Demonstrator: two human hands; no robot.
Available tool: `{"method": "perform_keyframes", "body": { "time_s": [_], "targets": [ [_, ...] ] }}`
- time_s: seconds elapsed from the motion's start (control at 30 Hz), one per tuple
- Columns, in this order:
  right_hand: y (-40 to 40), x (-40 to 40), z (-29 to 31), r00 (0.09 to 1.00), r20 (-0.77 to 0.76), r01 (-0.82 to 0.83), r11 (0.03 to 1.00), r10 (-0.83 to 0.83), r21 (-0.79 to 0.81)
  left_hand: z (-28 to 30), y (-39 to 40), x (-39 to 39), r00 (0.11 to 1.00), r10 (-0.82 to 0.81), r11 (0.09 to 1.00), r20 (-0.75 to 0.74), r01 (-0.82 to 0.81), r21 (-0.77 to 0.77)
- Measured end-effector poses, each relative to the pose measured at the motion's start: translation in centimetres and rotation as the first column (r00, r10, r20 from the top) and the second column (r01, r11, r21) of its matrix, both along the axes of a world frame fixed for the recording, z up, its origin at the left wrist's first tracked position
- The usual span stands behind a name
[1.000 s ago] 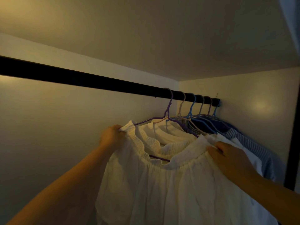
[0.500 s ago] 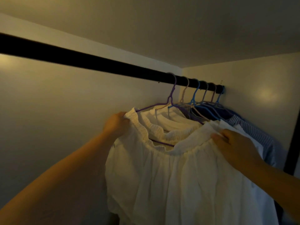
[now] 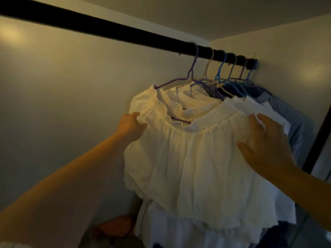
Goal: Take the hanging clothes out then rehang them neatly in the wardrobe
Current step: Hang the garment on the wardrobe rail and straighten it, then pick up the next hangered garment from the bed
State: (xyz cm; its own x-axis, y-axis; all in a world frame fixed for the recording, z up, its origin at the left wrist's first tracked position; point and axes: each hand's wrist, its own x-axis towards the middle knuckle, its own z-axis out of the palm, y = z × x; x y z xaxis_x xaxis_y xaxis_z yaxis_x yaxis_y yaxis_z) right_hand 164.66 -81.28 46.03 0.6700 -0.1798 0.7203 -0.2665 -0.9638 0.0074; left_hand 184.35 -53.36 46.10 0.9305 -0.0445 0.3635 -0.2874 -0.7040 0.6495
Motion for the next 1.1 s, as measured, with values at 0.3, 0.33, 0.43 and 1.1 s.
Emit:
{"method": "perform_keyframes", "body": {
  "time_s": [0.3, 0.33, 0.43, 1.1],
  "targets": [
    [0.6, -8.9, -11.1, 0.993, -0.057, -0.094, 0.990, 0.100, 0.104, -14.5, 2.2, -15.6, 0.946, -0.044, 0.999, -0.320, 0.045, -0.003],
    [0.7, -10.6, -12.9, 0.987, -0.107, -0.099, 0.983, 0.116, 0.156, -16.3, 2.5, -17.9, 0.935, -0.040, 0.998, -0.353, 0.051, 0.022],
    [0.8, -16.0, -18.6, 0.958, -0.253, -0.068, 0.962, 0.137, 0.263, -22.0, 3.4, -24.4, 0.906, 0.044, 0.988, -0.422, 0.023, 0.153],
    [18.1, -58.7, -44.5, 0.335, -0.942, 0.786, 0.556, -0.016, 0.270, -43.1, 12.3, -54.9, 0.485, -0.062, 0.745, -0.873, 0.604, 0.283]
  ]
}}
